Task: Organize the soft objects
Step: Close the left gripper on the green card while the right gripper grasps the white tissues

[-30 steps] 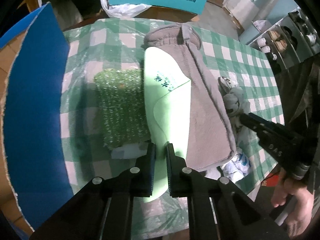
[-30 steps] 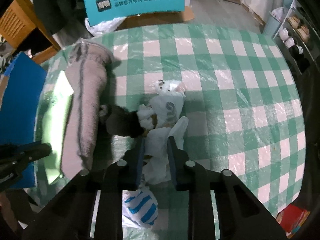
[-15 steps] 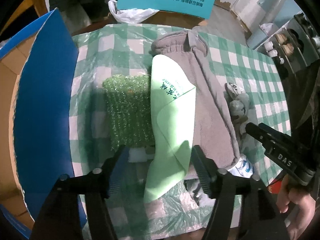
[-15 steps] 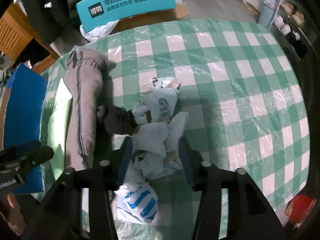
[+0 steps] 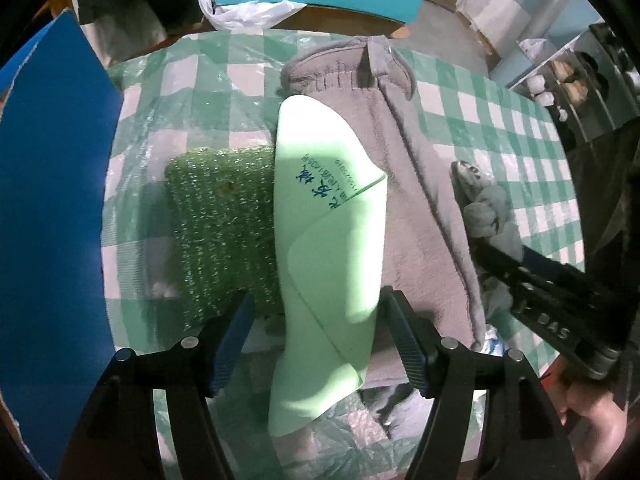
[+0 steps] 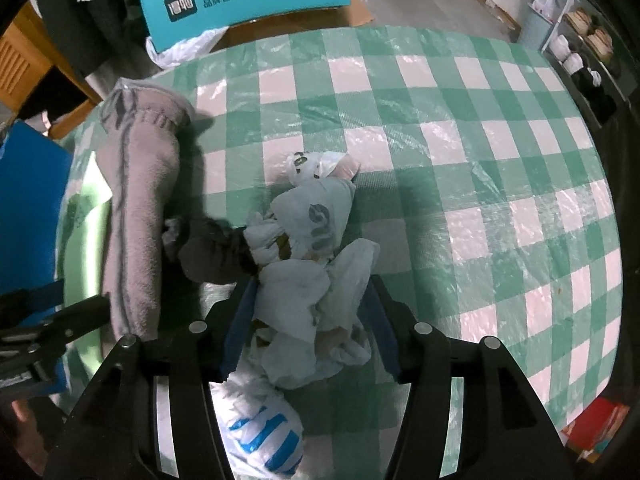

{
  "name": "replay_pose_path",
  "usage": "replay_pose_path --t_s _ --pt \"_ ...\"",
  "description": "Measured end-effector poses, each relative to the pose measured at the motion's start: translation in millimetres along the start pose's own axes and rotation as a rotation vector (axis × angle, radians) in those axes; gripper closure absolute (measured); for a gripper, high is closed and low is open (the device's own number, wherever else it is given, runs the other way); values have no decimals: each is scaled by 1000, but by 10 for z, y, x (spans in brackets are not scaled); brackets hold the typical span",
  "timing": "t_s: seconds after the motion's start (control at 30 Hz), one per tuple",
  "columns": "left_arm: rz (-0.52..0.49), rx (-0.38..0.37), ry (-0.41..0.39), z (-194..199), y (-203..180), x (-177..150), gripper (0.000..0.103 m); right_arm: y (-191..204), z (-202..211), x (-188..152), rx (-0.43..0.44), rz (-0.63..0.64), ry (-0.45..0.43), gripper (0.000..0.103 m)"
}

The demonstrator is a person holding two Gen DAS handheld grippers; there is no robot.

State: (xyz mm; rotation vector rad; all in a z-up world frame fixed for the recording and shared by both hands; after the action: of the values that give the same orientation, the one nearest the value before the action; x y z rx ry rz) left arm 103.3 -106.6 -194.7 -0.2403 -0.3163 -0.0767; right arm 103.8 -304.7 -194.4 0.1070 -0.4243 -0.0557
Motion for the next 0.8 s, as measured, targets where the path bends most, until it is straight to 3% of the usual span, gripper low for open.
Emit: replay_pose_path --t_s 0.2,0.33,0.5,0.8 --pt "32 -50 18 18 93 -15 62 20 -89 -21 -14 27 15 47" --pt "18 -57 17 82 95 -27 75 62 -104 -32 -6 50 26 68" --pt "2 -50 14 159 92 -46 91 95 -57 -47 -17 77 10 81" --pt "-23 -6 -34 340 181 -78 97 169 180 3 -6 90 -49 89"
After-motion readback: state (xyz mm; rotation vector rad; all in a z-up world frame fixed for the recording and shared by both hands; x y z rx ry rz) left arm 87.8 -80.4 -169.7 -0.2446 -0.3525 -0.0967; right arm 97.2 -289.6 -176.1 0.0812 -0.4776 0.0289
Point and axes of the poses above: each gripper's, at about its wrist camera, not at the fingertips, and z roughly against the way its jaws point, y to its left, x to its top, the point moved 2 cm from there along -z, roughly the way its jaws point, and after that the axes turned 10 degrees about -y, right-handed, at the moved point
